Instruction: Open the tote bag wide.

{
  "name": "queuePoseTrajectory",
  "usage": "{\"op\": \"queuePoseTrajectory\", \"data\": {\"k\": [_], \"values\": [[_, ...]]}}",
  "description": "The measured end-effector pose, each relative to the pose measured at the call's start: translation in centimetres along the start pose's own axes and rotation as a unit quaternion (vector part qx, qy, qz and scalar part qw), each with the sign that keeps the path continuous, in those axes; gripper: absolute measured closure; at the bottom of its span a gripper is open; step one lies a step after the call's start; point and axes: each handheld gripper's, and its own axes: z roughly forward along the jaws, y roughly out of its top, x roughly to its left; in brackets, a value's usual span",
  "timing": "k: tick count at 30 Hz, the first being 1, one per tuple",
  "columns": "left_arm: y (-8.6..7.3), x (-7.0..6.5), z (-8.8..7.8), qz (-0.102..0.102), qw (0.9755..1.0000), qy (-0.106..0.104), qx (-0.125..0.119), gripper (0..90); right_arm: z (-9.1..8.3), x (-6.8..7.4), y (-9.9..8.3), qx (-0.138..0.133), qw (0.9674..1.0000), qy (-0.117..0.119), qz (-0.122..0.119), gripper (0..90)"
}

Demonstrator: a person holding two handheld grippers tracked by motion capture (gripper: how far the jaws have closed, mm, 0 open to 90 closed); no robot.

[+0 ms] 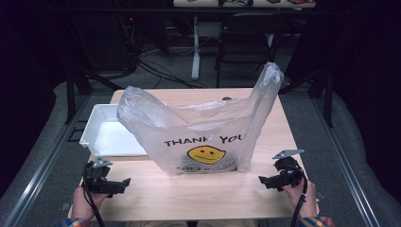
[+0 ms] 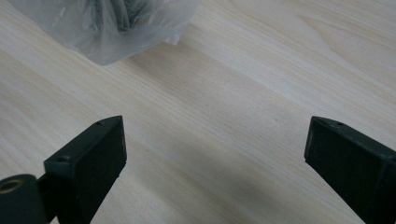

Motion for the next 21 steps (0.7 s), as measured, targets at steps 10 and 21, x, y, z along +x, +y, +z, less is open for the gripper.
{"op": "queuePoseTrajectory", "data": {"k": [10,21], "values": [[0.4,-0.8,-0.5,0.01,0.9998,-0.014,-0.01,0.4,-0.6,0.4,0.3,-0.001,1.0,-0.004,-0.008,8.6],[1.2,-2.8,-1.2,0.026,0.9981,-0.04,-0.038,3.1,-1.3,1.5,0.8,-0.025,0.9996,0.013,-0.011,13.9]]}}
